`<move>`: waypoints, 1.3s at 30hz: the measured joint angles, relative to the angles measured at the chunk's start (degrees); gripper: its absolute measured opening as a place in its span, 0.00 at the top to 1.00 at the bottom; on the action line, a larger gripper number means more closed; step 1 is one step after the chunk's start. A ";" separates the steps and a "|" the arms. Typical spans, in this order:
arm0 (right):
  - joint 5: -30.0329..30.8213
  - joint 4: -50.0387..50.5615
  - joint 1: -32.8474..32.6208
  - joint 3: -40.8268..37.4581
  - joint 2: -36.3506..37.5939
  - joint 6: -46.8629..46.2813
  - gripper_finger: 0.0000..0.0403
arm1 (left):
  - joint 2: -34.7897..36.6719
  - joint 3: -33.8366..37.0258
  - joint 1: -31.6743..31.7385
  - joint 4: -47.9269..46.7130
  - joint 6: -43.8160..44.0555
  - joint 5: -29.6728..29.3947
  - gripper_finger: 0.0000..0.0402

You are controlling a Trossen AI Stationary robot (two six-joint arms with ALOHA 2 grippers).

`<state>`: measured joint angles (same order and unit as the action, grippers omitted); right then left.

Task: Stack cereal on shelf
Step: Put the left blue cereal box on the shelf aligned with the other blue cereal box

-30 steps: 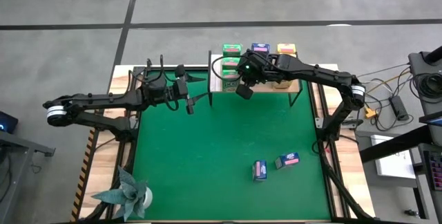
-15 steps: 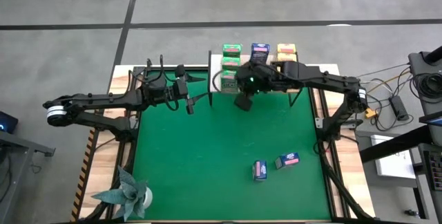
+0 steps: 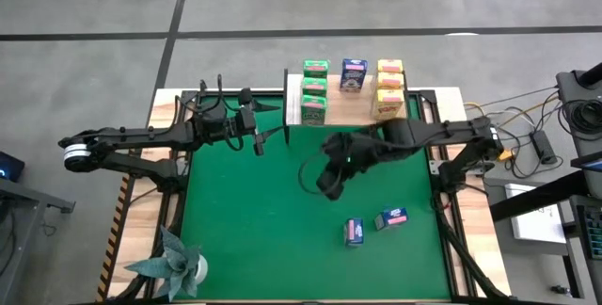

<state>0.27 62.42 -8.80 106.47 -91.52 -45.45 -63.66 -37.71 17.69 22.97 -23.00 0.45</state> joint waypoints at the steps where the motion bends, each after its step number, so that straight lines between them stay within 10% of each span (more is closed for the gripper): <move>1: -0.60 0.07 -1.00 -0.10 -0.49 -1.03 0.97 | 0.00 0.00 0.00 0.07 0.00 0.02 0.42; 25: -1.12 16.90 -16.00 -1.16 -6.54 -44.59 0.94 | 0.00 0.00 0.02 1.60 -2.86 0.09 0.42; 39: -0.28 16.50 -18.87 -6.96 -6.54 -55.15 0.44 | 0.00 0.00 0.02 1.61 -2.89 0.13 0.42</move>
<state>-0.01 78.91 -27.67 99.51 -98.06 -100.60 -63.66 -37.71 17.72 24.58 -25.89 0.58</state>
